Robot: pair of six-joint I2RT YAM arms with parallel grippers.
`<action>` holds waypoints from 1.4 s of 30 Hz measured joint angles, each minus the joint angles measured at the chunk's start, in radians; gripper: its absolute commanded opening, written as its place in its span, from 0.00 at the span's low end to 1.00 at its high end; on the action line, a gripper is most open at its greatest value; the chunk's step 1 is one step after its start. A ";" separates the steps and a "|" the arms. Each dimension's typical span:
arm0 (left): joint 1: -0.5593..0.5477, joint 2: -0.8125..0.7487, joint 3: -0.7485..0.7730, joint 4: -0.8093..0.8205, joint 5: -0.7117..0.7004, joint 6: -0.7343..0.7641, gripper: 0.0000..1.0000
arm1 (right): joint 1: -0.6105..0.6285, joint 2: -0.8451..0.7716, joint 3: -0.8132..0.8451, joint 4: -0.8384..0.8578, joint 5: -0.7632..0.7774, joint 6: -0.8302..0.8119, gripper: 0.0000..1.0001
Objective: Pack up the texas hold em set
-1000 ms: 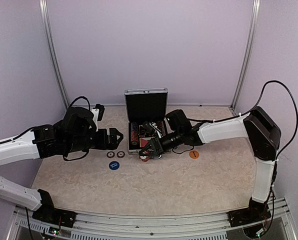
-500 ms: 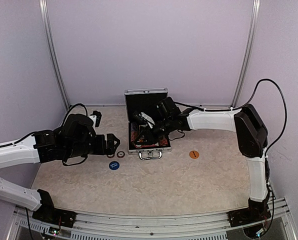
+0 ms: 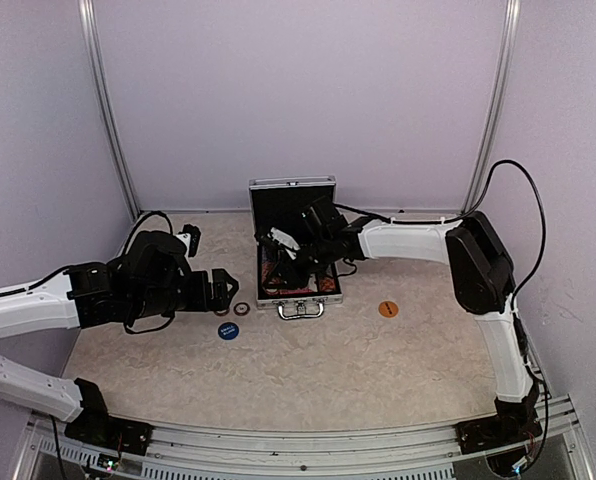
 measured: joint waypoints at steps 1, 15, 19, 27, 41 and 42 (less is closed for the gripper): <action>0.000 0.000 0.000 0.000 0.000 -0.001 0.99 | 0.000 0.006 0.011 0.000 0.000 -0.004 0.13; 0.000 0.000 -0.013 0.000 0.000 -0.021 0.99 | -0.002 0.090 0.099 -0.008 -0.003 -0.045 0.13; 0.000 0.000 -0.018 0.000 0.001 -0.024 0.99 | -0.002 0.105 0.102 -0.013 0.004 -0.054 0.13; 0.001 0.000 -0.018 0.001 0.002 -0.024 0.99 | -0.002 0.113 0.111 -0.014 0.027 -0.066 0.14; 0.001 0.008 -0.018 0.008 0.008 -0.024 0.99 | -0.002 0.141 0.141 -0.011 0.083 -0.090 0.28; 0.001 0.009 -0.018 0.009 0.009 -0.024 0.99 | -0.002 0.141 0.141 -0.011 0.084 -0.093 0.32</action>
